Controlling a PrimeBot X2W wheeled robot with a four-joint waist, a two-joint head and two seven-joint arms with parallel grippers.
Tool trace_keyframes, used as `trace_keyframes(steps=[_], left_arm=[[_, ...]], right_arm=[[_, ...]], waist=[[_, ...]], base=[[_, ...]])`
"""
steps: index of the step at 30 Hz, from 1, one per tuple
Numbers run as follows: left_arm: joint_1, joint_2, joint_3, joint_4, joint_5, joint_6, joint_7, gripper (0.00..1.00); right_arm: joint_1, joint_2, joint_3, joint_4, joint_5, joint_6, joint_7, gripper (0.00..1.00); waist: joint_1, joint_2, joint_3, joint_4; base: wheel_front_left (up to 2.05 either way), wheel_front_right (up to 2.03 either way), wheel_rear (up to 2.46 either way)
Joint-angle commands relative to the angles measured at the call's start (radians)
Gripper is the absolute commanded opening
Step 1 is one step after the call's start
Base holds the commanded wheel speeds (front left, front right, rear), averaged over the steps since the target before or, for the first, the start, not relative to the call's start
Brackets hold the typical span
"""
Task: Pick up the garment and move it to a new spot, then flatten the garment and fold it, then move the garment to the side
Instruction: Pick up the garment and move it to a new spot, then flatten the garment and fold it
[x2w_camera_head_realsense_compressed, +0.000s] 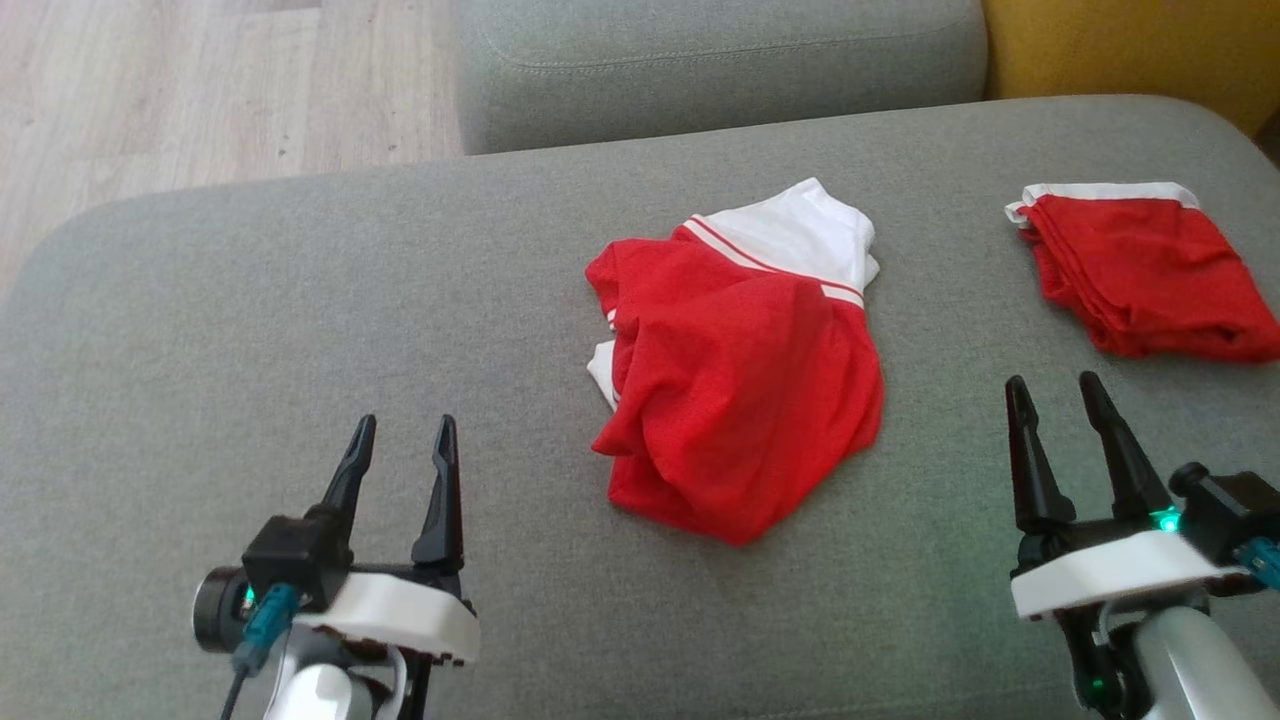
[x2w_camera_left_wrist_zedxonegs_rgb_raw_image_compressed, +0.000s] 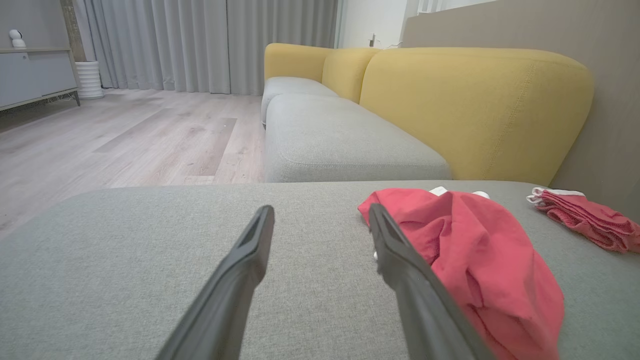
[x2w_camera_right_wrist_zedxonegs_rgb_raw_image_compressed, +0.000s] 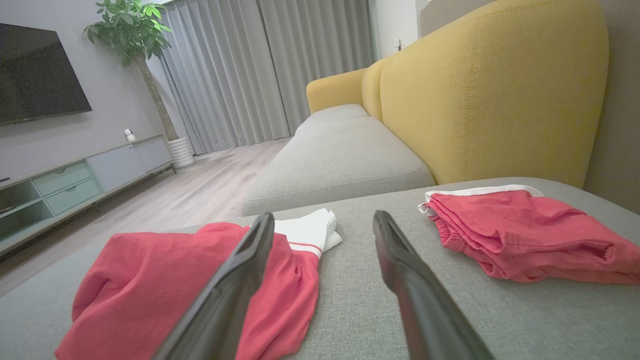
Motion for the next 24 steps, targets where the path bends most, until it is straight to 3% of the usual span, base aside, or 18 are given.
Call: trace_keyframes(steps=[1, 17, 24], left_arm=[[-0.037, 0.0, 0.046, -0.029, 0.012, -0.008, -0.012, 1.0], [-0.037, -0.045, 0.098, -0.007, 0.059, -0.063, -0.012, 1.0], [-0.055, -0.059, 0.104, -0.006, 0.065, -0.075, -0.012, 1.0]], right_arm=[[-0.023, -0.022, 0.023, -0.032, -0.005, 0.007, -0.011, 1.0], [-0.031, -0.023, 0.057, -0.012, 0.013, 0.007, 0.001, 1.0], [-0.081, -0.059, 0.301, 0.013, 0.075, 0.007, 0.148, 1.0]], waist=[[0.0, 0.0, -0.001, -0.002], [0.0, 0.0, 0.004, 0.004], [0.0, 0.0, 0.031, 0.06]], base=[[0.0, 0.0, 0.0], [0.0, 0.0, 0.0], [0.0, 0.0, 0.0]])
